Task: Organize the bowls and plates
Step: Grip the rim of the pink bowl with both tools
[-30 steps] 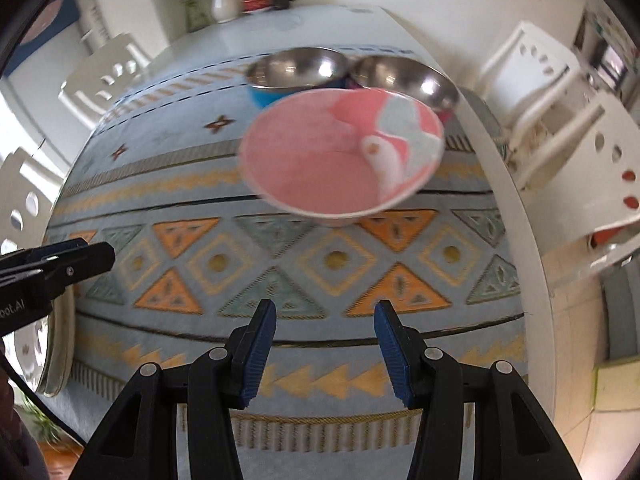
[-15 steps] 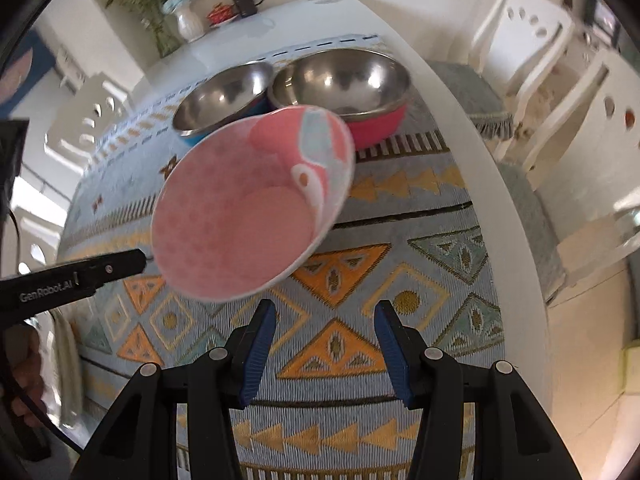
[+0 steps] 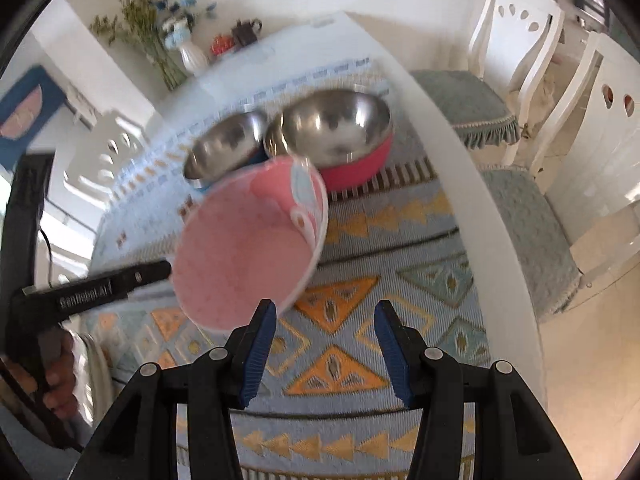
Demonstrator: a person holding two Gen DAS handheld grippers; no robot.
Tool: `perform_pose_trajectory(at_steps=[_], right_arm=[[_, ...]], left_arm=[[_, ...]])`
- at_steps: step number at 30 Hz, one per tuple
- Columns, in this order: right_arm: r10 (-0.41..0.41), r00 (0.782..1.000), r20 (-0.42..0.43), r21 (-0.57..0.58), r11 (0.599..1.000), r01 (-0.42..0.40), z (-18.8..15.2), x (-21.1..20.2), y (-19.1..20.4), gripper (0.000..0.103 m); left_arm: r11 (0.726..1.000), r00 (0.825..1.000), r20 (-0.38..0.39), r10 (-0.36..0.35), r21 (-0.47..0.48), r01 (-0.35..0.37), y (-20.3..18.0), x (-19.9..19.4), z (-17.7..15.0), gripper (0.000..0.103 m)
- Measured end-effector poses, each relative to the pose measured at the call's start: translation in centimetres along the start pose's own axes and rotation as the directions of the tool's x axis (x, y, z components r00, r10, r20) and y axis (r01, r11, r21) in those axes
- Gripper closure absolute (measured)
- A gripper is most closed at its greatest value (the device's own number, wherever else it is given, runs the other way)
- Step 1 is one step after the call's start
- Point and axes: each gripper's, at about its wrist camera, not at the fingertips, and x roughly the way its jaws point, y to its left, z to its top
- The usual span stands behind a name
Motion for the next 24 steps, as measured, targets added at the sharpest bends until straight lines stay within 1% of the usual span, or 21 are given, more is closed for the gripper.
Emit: perform_pose_trajectory(at_steps=[1, 3, 5, 7, 9, 10, 11, 14, 19, 22, 24], right_arm=[[0.02, 1.0, 0.017, 0.014, 1.0, -0.02, 0.4, 0.0, -0.2, 0.054], [0.042, 0.999, 0.004, 0.031, 0.999, -0.042, 1.1, 0.8, -0.6, 0.054], [0.09, 0.996, -0.009, 0.063, 0.994, -0.089, 1.6, 1.9, -0.9, 0.054], [0.158, 0.987, -0.012, 0.107, 0.982, -0.156, 2.0, 2.9, -1.1, 0.054], [0.215, 0.977, -0.008, 0.14, 0.967, -0.211, 2.6, 3.7, -0.9, 0.054], [0.237, 0.972, -0.005, 0.15, 0.961, -0.233, 2.8, 4.0, -0.9, 0.05], [0.245, 0.969, -0.002, 0.163, 0.957, -0.241, 3.2, 4.4, -0.8, 0.05], [0.257, 0.966, 0.003, 0.191, 0.949, -0.253, 3.9, 5.0, -0.7, 0.049], [0.281, 0.96, -0.006, 0.183, 0.944, -0.275, 4.2, 5.7, -0.8, 0.049], [0.297, 0.954, -0.037, 0.235, 0.931, -0.281, 3.9, 7.3, -1.4, 0.049], [0.304, 0.953, -0.023, 0.26, 0.922, -0.288, 3.7, 7.7, -1.6, 0.049]], left_arm=[[1.0, 1.0, -0.006, -0.002, 0.004, 0.002, -0.1, 0.3, 0.1, 0.061], [1.0, 0.999, -0.034, -0.017, -0.001, 0.017, -0.2, 1.5, 0.2, 0.061], [0.999, 0.998, -0.057, -0.037, -0.023, 0.035, -0.4, 2.5, 0.3, 0.061], [0.998, 0.998, -0.047, -0.052, -0.036, 0.05, -0.6, 2.5, 0.3, 0.061], [0.998, 0.998, -0.018, -0.067, -0.013, 0.067, -1.4, 2.0, 0.4, 0.061], [0.997, 0.997, -0.01, -0.075, 0.002, 0.075, -2.0, 1.9, 0.7, 0.061], [0.996, 0.996, -0.004, -0.084, 0.019, 0.084, -2.3, 1.9, 0.8, 0.061], [0.998, 0.999, 0.003, -0.042, 0.052, 0.041, -3.2, 2.1, 1.4, 0.06], [0.997, 0.998, 0.015, -0.066, 0.036, 0.066, -3.1, 2.4, 1.7, 0.06], [0.997, 0.999, 0.01, -0.053, 0.054, 0.053, -2.9, 2.9, 1.3, 0.06], [0.998, 0.999, 0.001, -0.051, 0.043, 0.051, -3.1, 3.5, 0.9, 0.06]])
